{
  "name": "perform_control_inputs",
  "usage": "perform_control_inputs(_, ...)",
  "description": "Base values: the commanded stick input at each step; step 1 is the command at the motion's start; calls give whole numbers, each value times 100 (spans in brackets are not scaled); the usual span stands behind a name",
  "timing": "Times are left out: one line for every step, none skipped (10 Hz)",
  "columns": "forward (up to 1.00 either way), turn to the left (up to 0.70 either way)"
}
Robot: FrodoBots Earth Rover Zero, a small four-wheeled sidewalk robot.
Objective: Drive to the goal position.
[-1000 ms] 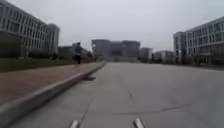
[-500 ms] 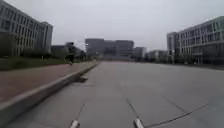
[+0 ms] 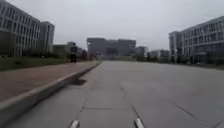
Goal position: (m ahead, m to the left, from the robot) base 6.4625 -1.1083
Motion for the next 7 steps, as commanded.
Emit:
perform_control_inputs(70, -4)
perform_control_inputs(70, -4)
perform_control_inputs(70, -4)
perform_control_inputs(70, -4)
perform_control_inputs(70, -4)
perform_control_inputs(70, -4)
perform_control_inputs(70, -4)
